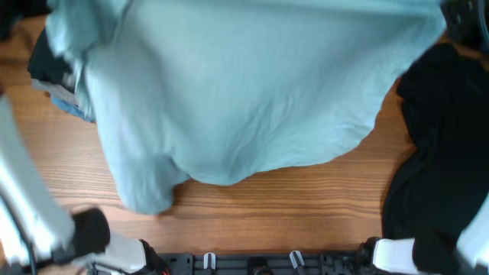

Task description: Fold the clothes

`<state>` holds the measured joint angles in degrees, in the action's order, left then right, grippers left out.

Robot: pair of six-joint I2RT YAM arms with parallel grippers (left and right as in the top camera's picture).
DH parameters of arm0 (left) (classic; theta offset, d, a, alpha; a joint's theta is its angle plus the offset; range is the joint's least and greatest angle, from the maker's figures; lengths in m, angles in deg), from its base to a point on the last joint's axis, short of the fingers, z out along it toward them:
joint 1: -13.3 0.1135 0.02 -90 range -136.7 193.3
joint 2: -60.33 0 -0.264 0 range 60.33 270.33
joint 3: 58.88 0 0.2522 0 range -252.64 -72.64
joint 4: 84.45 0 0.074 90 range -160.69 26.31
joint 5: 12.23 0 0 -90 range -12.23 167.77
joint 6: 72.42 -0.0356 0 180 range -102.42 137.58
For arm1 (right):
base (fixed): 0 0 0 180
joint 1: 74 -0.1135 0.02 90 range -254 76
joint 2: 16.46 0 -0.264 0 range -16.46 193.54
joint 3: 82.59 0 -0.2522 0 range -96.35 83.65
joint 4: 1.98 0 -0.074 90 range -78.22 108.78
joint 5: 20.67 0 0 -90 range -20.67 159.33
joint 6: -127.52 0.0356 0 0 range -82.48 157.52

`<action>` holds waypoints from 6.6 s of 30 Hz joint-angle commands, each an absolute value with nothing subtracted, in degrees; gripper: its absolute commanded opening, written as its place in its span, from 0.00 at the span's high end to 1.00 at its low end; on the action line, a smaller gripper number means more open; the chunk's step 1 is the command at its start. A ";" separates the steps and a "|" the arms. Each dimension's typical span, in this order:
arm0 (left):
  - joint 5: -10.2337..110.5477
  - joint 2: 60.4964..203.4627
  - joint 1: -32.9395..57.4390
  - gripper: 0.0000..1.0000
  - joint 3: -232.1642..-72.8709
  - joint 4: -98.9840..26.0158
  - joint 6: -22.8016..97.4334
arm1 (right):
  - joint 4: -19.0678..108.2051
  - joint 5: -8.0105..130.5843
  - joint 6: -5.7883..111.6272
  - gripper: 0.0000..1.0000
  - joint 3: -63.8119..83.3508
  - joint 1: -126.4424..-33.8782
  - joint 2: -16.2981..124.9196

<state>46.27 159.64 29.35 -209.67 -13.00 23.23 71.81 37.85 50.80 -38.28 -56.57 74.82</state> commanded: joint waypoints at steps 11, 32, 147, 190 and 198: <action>45.85 166.83 22.03 0.96 -213.26 -9.61 15.38 | 69.17 39.11 46.14 0.95 -38.61 -54.73 78.54; 73.41 140.84 15.43 0.96 -213.24 20.73 13.61 | 93.65 45.34 43.32 0.95 -38.65 -55.49 50.26; 53.39 157.15 32.22 0.71 -143.08 -15.27 11.05 | 59.16 51.68 42.19 0.45 0.14 -58.10 96.24; 70.77 164.67 23.71 0.51 -139.27 -17.79 16.54 | 72.08 43.77 45.12 0.41 -2.55 -59.36 82.74; 76.25 167.64 23.82 0.55 -137.02 -18.18 14.53 | 70.79 43.83 44.99 0.40 3.57 -59.36 82.76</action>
